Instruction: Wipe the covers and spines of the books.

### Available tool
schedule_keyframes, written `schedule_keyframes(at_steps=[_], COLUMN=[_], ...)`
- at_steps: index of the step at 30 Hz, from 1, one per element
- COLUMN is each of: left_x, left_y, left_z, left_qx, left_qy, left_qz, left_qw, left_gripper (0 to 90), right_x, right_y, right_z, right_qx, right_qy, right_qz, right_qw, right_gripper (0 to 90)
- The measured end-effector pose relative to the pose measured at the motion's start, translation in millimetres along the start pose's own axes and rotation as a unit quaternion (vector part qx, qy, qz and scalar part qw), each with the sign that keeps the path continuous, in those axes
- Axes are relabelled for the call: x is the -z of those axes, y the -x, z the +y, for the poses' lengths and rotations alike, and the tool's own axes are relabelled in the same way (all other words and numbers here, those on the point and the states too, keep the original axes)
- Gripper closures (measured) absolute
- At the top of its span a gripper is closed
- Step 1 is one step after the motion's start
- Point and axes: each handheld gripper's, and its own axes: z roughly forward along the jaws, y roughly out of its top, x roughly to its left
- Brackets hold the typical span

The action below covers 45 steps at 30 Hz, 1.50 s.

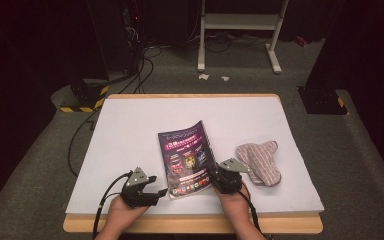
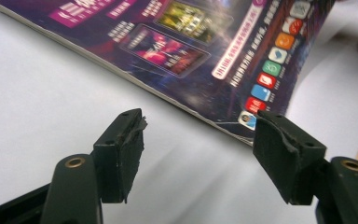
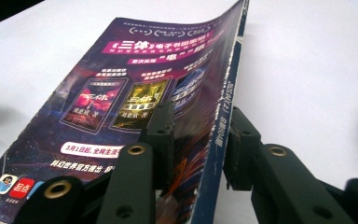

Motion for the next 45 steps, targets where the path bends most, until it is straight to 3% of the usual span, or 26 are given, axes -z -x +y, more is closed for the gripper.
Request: schedule_keyframes(at_steps=[5,13,22,28,35,40,45], left_x=[0.6,12.7,24.2,23.3,30.3,33.0,31.0], left_y=[-7.4,-16.4,-20.8,-23.9,-22.8,-22.7,-23.7], left_z=[-7.3,-14.8,-22.2,-20.9,-20.2,-18.5,-20.1], left_qx=[0.012,0.025,0.035,0.037,0.031,0.034,0.042], left_qy=[-0.011,0.01,0.015,0.019,0.031,0.044,0.041], left_qz=[0.007,0.022,0.034,0.03,0.045,0.05,0.048], left_qw=[0.9998,0.9994,0.9987,0.9987,0.998,0.9972,0.9971], left_gripper=[33.9,34.3,34.8,34.9,33.1,30.8,30.0], right_x=[-1.7,-2.9,-6.1,-4.9,-0.3,1.6,1.2], right_y=[4.5,6.3,12.0,10.0,6.6,5.1,4.8], right_z=[1.9,8.3,13.3,16.3,17.3,18.2,21.3], right_qx=[-0.014,-0.02,-0.033,-0.026,-0.015,-0.015,-0.019], right_qy=[0.005,0.021,0.03,0.042,0.052,0.057,0.062], right_qz=[0.006,0.006,0.009,0.009,0.011,0.012,0.014], right_qw=[0.9999,0.9996,0.9989,0.9988,0.9985,0.9982,0.9978], right_gripper=[72.6,78.0,82.4,83.7,83.9,84.0,84.1])
